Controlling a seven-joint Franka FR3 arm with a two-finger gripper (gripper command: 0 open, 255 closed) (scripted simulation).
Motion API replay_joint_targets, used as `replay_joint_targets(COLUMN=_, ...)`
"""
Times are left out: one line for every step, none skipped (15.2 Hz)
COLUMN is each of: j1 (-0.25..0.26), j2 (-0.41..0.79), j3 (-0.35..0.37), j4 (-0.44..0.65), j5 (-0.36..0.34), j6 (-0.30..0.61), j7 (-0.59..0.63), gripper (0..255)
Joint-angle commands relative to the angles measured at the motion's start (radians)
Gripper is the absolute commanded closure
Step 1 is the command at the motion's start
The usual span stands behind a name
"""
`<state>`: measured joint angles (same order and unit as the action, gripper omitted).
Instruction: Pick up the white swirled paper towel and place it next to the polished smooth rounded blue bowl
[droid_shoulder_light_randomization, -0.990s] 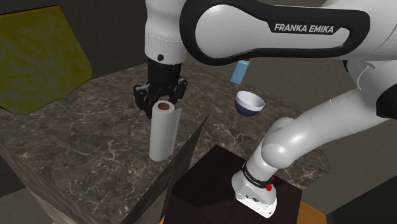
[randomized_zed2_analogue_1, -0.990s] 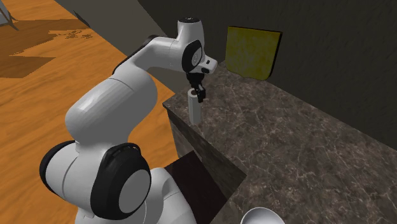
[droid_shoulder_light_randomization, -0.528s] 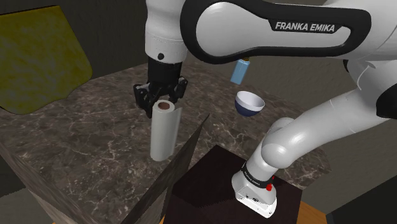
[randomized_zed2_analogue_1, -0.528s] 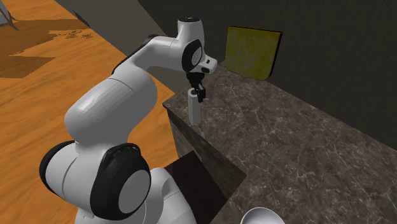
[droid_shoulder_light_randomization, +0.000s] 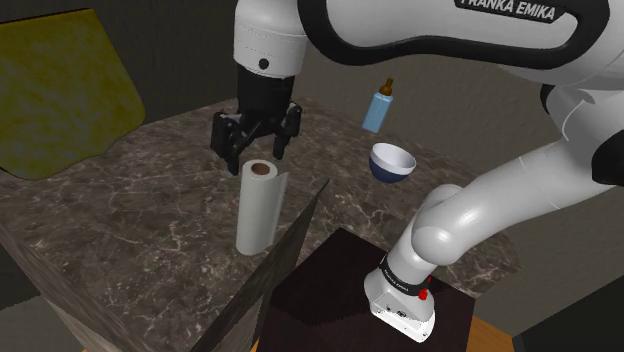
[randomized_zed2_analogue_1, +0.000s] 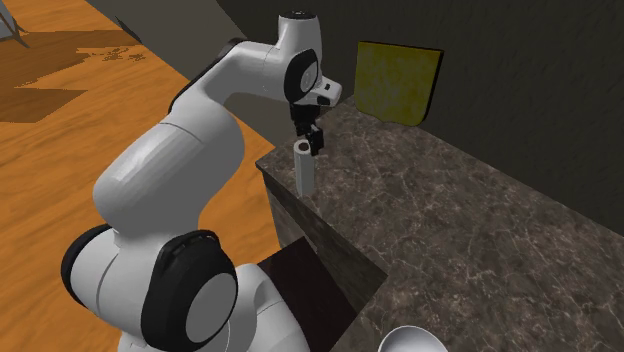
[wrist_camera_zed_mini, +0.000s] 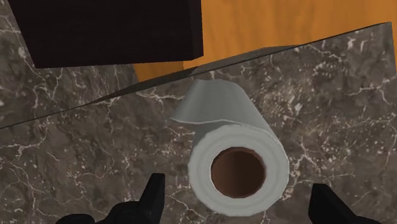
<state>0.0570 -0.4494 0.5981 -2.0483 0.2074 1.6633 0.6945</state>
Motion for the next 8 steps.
replay_joint_targets(j1=0.042, j2=-0.018, j3=-0.054, j4=0.017, j5=0.046, j6=-0.057, j7=-0.133, gripper=0)
replay_joint_targets(j1=0.063, j2=-0.025, j3=-0.085, j4=0.032, j5=0.068, j6=-0.094, j7=-0.201, gripper=0)
replay_joint_targets(j1=0.066, j2=-0.025, j3=-0.088, j4=0.034, j5=0.069, j6=-0.097, j7=-0.206, gripper=0)
replay_joint_targets(j1=0.068, j2=-0.028, j3=-0.087, j4=0.018, j5=0.071, j6=-0.085, j7=-0.208, gripper=0)
replay_joint_targets(j1=0.069, j2=-0.031, j3=-0.085, j4=0.002, j5=0.073, j6=-0.072, j7=-0.209, gripper=0)
replay_joint_targets(j1=0.07, j2=-0.034, j3=-0.083, j4=-0.013, j5=0.076, j6=-0.059, j7=-0.21, gripper=0)
replay_joint_targets(j1=0.072, j2=-0.037, j3=-0.081, j4=-0.028, j5=0.078, j6=-0.047, j7=-0.212, gripper=0)
replay_joint_targets(j1=0.073, j2=-0.039, j3=-0.079, j4=-0.043, j5=0.08, j6=-0.034, j7=-0.213, gripper=0)
